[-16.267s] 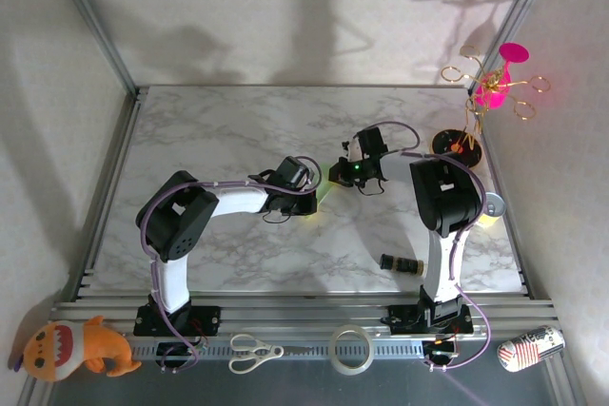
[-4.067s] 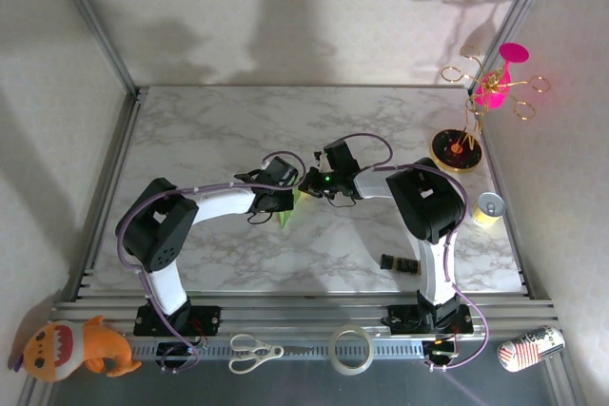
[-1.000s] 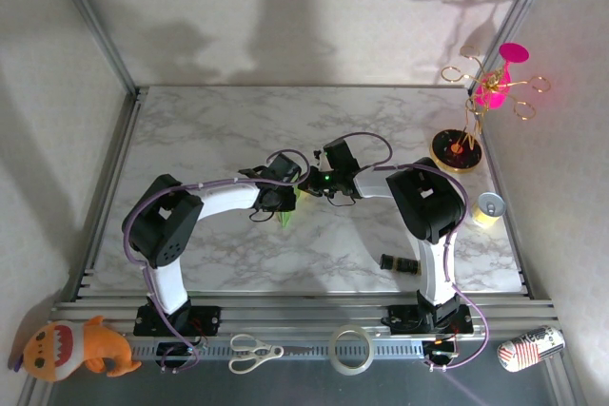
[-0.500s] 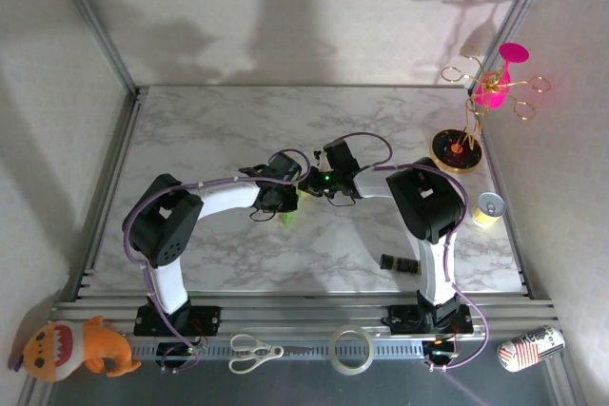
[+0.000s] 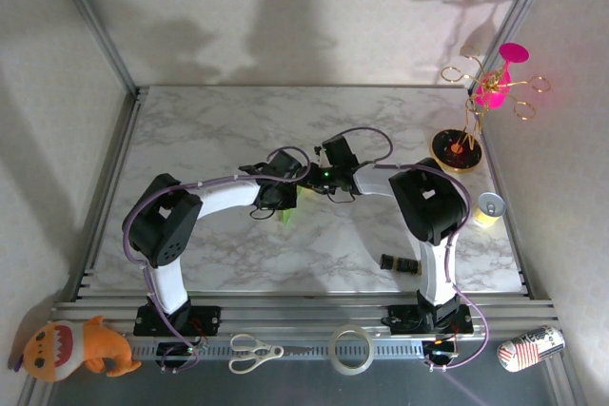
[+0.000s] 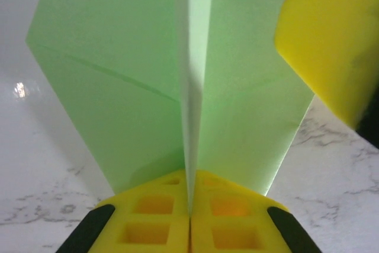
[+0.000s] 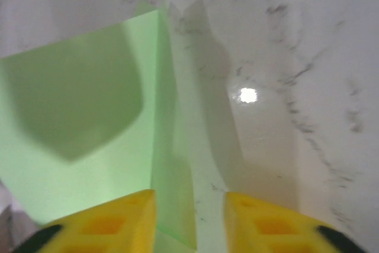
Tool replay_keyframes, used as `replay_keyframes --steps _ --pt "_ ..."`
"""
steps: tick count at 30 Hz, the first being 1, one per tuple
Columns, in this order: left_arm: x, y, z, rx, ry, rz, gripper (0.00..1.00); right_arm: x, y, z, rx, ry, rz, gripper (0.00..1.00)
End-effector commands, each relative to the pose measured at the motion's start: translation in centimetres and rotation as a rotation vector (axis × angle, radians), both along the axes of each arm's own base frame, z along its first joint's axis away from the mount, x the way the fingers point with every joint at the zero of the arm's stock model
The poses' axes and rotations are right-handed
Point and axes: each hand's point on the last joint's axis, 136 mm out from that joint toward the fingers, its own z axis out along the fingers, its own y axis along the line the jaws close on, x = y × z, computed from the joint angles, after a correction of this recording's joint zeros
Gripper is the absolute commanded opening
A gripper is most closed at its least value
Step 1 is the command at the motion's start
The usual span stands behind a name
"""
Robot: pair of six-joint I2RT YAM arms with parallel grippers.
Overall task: Fold a paper plane with a square sheet of paper (pick it up from the middle)
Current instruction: Move the paper plane to the top-center of the table.
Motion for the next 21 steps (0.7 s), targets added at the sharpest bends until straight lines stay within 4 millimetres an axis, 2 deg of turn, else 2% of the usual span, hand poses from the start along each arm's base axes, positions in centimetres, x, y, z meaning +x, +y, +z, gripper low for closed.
replay_keyframes --steps 1,6,11,14,18,21 --pt "1.4 0.7 1.7 0.031 -0.049 0.014 0.06 2.1 -2.9 3.0 -0.106 -0.118 -0.102 0.47" --pt "4.1 1.4 3.1 0.069 -0.101 0.026 0.06 3.2 -8.6 5.8 -0.263 -0.269 -0.293 0.64" --pt "8.5 2.0 4.3 0.107 -0.155 0.051 0.06 2.6 -14.2 8.7 -0.339 -0.394 -0.464 0.8" --pt "11.1 1.9 4.7 0.112 -0.178 0.063 0.06 1.9 -16.2 10.0 -0.353 -0.45 -0.518 0.88" --pt "13.9 1.5 4.2 0.138 -0.18 0.059 0.06 1.2 -17.2 11.0 -0.338 -0.489 -0.54 0.92" --pt "15.2 1.0 3.2 0.155 -0.168 0.043 0.06 1.0 -17.5 10.9 -0.344 -0.481 -0.541 0.92"
